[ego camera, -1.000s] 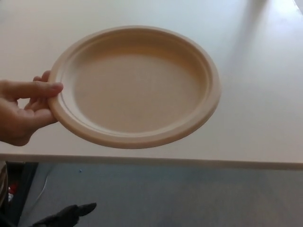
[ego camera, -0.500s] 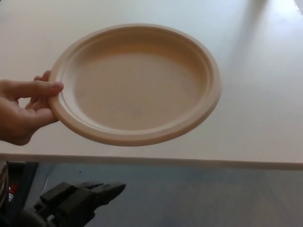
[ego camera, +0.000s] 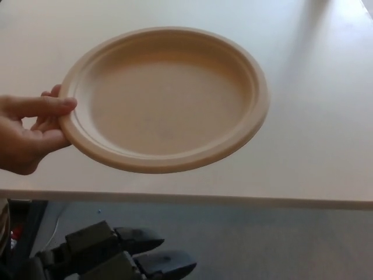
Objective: A person passes a plate to the robot and the robot grabs it with its left hand and places it at the centre of the table infront of it
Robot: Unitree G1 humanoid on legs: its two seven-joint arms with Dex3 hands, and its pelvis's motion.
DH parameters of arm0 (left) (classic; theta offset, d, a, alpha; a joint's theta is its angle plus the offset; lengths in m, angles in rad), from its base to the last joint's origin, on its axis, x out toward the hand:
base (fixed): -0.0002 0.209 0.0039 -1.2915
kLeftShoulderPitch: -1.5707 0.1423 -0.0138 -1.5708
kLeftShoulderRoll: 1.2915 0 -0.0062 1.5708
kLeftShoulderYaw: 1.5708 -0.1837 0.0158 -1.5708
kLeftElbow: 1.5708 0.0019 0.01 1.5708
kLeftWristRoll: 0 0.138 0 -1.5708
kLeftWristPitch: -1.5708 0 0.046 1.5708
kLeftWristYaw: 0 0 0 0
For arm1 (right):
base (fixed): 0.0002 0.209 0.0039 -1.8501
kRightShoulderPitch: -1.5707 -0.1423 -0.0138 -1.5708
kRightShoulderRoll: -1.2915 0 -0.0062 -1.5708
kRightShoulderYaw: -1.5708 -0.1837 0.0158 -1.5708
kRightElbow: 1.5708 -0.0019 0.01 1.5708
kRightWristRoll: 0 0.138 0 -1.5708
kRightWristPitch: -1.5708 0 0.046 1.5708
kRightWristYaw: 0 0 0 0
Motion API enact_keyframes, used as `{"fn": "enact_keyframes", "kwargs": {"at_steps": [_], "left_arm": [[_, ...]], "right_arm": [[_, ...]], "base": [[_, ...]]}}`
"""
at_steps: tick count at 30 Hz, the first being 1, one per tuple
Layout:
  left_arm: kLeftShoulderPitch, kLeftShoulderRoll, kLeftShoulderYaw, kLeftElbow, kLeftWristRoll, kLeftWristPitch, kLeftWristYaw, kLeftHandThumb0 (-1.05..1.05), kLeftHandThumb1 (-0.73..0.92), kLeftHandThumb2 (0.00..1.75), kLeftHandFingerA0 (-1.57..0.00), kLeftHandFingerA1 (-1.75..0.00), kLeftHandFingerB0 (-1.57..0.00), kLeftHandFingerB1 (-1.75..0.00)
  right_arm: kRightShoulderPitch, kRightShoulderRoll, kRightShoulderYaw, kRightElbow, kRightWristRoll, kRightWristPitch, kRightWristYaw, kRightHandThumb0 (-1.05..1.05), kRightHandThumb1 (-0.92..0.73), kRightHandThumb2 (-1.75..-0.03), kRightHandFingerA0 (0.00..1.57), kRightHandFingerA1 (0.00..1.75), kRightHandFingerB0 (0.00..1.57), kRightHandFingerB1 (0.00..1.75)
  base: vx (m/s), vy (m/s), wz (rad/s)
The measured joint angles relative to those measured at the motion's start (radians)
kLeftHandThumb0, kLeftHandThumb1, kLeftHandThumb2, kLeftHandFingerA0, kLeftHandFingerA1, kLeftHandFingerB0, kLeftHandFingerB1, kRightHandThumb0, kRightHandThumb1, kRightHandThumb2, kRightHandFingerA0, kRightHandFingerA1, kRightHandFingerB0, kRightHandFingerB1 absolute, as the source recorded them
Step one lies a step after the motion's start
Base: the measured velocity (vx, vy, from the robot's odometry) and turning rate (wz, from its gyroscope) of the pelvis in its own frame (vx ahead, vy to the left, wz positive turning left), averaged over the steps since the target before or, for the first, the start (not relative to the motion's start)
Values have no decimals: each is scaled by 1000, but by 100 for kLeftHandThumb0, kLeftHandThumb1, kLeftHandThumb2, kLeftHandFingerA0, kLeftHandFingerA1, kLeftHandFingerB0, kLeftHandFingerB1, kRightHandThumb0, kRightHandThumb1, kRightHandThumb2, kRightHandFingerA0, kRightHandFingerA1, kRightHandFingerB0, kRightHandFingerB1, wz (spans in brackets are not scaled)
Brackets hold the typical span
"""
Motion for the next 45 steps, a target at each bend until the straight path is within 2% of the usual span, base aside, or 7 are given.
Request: {"fn": "enact_keyframes", "kwargs": {"at_steps": [1,8,18,23,28,31,45], "left_arm": [[-10,-11,-1,-7,-5,-11,2,-31,51,84,-87,-124,-67,-76],[-83,12,-32,-51,-92,-79,4,-20,58,59,-79,-159,-66,-69],[-355,-61,60,-104,-164,-83,19,-35,64,59,-83,-76,-76,-47],[-417,-156,-15,-163,-208,-40,24,-57,59,58,-91,-89,-71,-45],[-456,-292,-64,-172,-166,17,22,-75,58,59,-22,-29,-25,-32],[-490,-239,18,-178,-153,67,-6,-38,26,90,0,-49,-1,-49],[-553,-123,184,-130,30,286,-162,-86,52,95,-7,-22,-6,-18]], "right_arm": [[0,0,0,0,0,0,0,-61,-78,-62,65,60,44,46],[0,-1,2,2,-1,0,1,-61,-78,-63,63,58,41,45],[6,-1,2,5,-1,0,2,-62,-76,-61,63,60,43,45],[12,-5,-6,9,1,1,2,-61,-76,-62,63,60,43,45],[13,-4,-6,8,1,1,2,-60,-78,-63,68,62,48,47],[14,-4,-6,8,0,1,2,-58,-77,-62,66,60,44,45],[13,-4,-6,8,0,2,2,-63,-77,-63,70,60,47,46]], "base": [[0,0,0],[0,0,0],[0,0,0],[0,0,0],[2,1,1],[0,0,0],[0,0,0]]}}
